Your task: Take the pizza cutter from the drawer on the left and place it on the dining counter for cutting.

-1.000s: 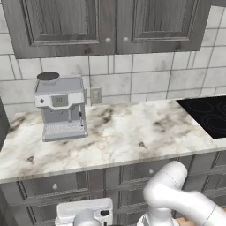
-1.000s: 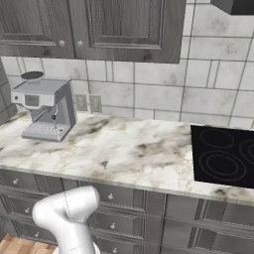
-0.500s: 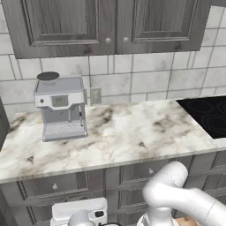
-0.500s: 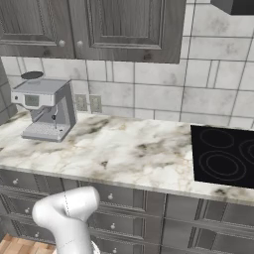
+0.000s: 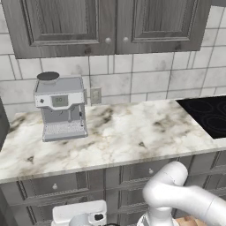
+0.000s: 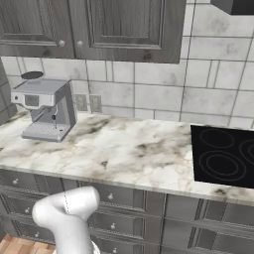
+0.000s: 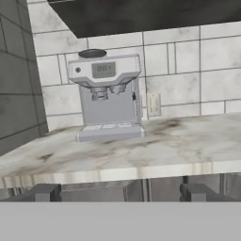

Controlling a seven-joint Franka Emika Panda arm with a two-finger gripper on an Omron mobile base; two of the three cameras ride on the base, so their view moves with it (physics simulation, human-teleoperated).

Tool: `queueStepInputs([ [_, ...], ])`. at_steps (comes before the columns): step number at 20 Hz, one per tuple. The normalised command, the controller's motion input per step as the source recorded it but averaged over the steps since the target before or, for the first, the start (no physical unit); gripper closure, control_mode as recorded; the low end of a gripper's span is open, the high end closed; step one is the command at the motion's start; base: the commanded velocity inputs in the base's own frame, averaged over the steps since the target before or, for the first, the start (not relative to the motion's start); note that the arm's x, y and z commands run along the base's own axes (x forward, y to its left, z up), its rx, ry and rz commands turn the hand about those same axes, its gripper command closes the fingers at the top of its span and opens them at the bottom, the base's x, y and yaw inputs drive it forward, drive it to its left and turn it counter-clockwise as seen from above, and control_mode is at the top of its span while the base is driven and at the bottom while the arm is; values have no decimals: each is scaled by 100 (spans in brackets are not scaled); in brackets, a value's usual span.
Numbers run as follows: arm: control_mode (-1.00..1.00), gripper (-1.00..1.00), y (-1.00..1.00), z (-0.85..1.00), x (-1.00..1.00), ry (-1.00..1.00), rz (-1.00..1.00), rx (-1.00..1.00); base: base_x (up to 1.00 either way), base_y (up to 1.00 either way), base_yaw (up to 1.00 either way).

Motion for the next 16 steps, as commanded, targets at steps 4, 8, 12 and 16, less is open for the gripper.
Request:
queueStepInputs([
  [4,-100,-100,7,-16,11,-3,0,0,0,0,0],
  [8,-100,-100,17,-21,10,-2,0,0,0,0,0],
  [12,-100,-100,19,-18,14,-3,0,0,0,0,0],
  [16,-100,-100,11,-12,18,-3,0,0,0,0,0],
])
